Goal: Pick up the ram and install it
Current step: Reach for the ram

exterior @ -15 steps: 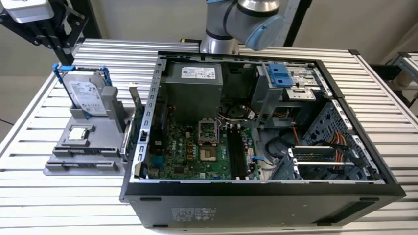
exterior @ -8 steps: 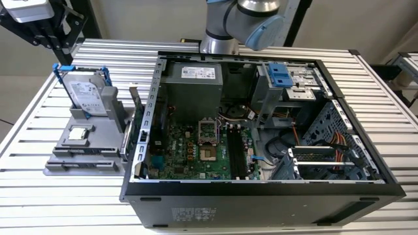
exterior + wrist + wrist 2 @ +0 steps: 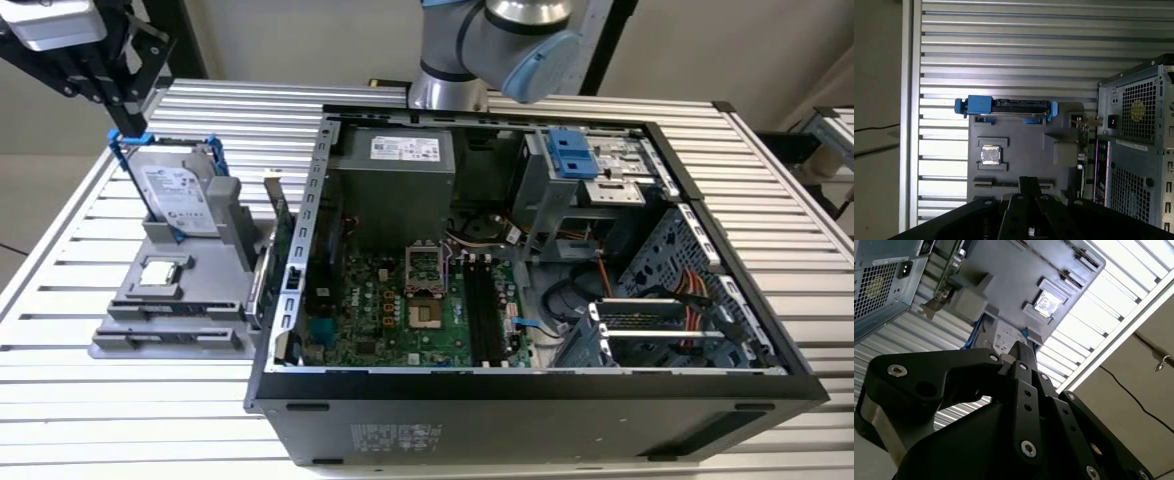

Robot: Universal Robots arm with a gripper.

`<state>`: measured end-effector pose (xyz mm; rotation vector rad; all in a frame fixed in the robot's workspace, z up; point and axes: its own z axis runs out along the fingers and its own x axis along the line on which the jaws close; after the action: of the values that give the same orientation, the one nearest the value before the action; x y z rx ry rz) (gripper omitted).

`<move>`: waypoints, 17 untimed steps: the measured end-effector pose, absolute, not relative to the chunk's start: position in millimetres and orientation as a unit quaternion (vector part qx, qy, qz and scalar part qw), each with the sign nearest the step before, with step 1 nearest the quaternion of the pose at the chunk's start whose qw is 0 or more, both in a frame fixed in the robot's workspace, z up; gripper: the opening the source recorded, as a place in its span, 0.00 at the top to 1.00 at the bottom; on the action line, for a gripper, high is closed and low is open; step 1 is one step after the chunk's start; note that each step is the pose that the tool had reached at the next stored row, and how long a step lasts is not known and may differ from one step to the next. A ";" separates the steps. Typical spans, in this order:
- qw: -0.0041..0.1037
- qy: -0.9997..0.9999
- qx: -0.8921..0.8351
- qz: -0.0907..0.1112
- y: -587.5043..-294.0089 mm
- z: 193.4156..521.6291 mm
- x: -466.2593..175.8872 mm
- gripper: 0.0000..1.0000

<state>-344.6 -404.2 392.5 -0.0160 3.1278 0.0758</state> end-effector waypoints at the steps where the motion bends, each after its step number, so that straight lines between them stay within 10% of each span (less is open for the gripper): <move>1: 0.006 1.000 -0.005 0.024 -405.5 392.6 -344.7 1.00; 17: 0.006 1.000 -0.005 0.024 -427.0 392.4 -346.1 1.00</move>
<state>-346.1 -427.0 392.4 -0.0160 3.1283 0.0758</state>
